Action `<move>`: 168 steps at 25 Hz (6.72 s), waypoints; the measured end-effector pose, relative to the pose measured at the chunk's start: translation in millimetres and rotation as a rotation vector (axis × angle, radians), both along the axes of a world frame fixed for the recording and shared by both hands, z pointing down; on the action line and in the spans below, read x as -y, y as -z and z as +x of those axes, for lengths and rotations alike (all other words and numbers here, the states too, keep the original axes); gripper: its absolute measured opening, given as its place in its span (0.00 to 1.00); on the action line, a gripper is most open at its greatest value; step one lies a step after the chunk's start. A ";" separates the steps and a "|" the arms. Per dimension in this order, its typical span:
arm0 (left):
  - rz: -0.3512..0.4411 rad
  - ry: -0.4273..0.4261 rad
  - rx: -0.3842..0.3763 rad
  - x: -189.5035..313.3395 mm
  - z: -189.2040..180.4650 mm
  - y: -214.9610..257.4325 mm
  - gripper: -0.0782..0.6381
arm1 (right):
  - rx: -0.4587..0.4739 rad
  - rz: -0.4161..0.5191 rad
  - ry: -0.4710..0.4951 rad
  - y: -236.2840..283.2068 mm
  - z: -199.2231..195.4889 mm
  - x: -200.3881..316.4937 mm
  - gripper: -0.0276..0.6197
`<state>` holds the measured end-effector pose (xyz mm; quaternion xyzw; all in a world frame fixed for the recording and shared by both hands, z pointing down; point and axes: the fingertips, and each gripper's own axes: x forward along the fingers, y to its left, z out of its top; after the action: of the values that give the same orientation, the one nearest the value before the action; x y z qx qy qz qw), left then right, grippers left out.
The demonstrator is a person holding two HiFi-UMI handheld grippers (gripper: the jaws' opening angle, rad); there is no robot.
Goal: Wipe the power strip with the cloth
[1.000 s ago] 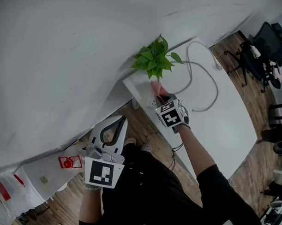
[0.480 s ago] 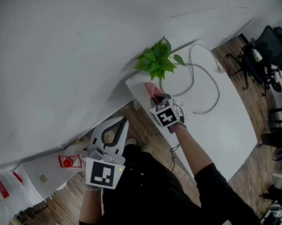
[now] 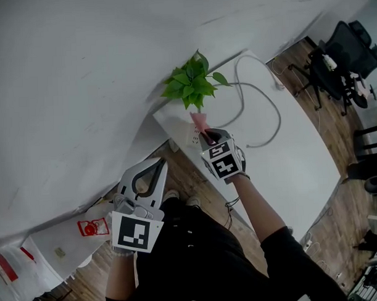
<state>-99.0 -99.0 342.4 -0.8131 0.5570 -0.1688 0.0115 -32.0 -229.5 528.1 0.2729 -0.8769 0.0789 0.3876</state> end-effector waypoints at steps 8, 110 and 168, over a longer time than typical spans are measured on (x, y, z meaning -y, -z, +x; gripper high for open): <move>0.020 -0.104 -0.010 16.5 30.2 7.3 0.13 | 0.058 0.048 -0.159 37.0 64.6 -2.1 0.12; -0.018 0.116 0.020 -21.7 -31.2 -3.0 0.13 | -0.014 -0.087 0.038 -42.5 -22.6 -41.5 0.12; 0.108 -0.378 0.008 37.5 95.1 34.1 0.13 | 0.190 0.283 -0.509 147.4 180.5 -78.5 0.12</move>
<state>-3.8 -136.5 308.3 -0.9008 0.4025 -0.1368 0.0888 148.5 -151.0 380.7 0.5265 -0.8150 0.0757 0.2298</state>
